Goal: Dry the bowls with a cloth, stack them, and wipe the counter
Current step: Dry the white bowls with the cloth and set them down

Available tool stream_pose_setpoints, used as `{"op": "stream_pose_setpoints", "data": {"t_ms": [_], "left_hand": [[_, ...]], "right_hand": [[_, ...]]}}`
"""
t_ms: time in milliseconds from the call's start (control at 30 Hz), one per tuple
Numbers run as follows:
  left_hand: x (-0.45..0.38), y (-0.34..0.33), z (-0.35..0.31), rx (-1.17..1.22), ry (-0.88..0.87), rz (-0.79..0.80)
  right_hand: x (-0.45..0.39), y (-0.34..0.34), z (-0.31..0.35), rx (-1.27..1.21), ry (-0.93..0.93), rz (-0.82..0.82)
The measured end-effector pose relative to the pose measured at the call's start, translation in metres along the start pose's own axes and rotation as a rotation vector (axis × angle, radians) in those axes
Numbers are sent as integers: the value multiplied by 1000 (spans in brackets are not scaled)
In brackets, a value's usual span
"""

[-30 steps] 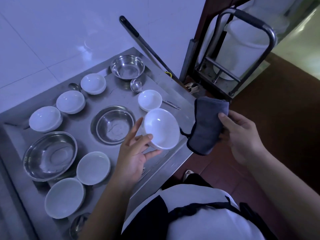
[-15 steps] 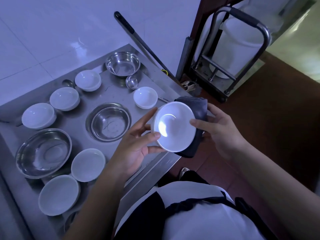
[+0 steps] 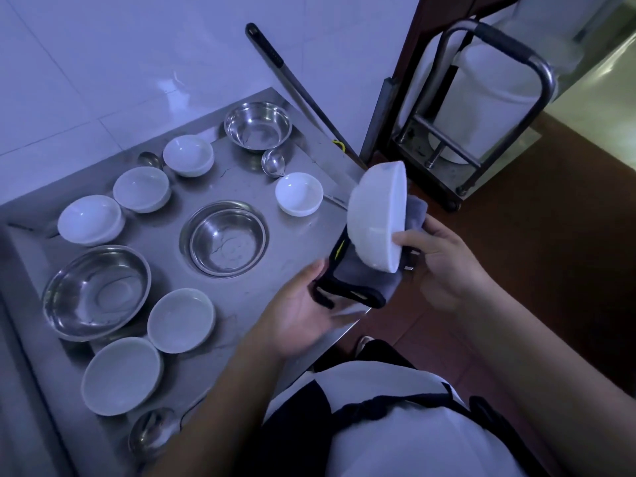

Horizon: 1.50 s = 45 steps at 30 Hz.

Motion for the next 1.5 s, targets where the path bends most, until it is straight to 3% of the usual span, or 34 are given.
{"op": "stream_pose_setpoints", "data": {"t_ms": [33, 100, 267, 500, 567, 667, 700, 767, 867, 933, 1033, 1167, 1300, 1500], "left_hand": [[-3, 0, 6, 88, 25, 59], [-10, 3, 9, 150, 11, 26], [-30, 0, 17, -80, -10, -245], [-39, -7, 9, -335, -97, -433], [-31, -9, -4, -469, -190, -551], [-9, -35, -36, -770, -589, -866], [-5, -57, -42, -869, -684, -875], [-11, -104, -41, -992, -713, -716], [-45, -139, -15, -1023, -465, -504], [-67, -146, -1, -994, -371, -518], [-88, -151, 3, -822, -427, -560], [-95, -172, 10, -844, -502, -500], [-99, -180, 6, -764, -534, -448], [-105, -190, -3, -927, -524, -463]], "right_hand": [[1, 1, 1, 9, 8, 3], [2, 8, 1, 44, 33, -24], [1, 28, 0, 75, 67, -126], [-19, 53, 3, 79, 112, -192], [-22, 63, 14, 195, 226, -238], [-26, 75, 26, 370, 358, -279], [-29, 76, 26, 389, 371, -275], [-36, 73, 27, 361, 364, -246], [-43, 62, 33, 254, 373, -173], [-41, 56, 40, 211, 401, -106], [-30, 51, 48, 246, 500, 29], [-26, 60, 43, 166, 490, 180], [-31, 80, 45, 368, 631, 264], [-39, 102, 75, 465, 819, 417]]}}
Point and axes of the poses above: each hand's wrist, its own x-axis away from the middle knuckle, its own y-axis out of the back of the hand, z = x × y, the point moved 4 cm from there along -x, towards the middle knuckle, and after that the axes turned 6 degrees about z, right-handed, at the moved point
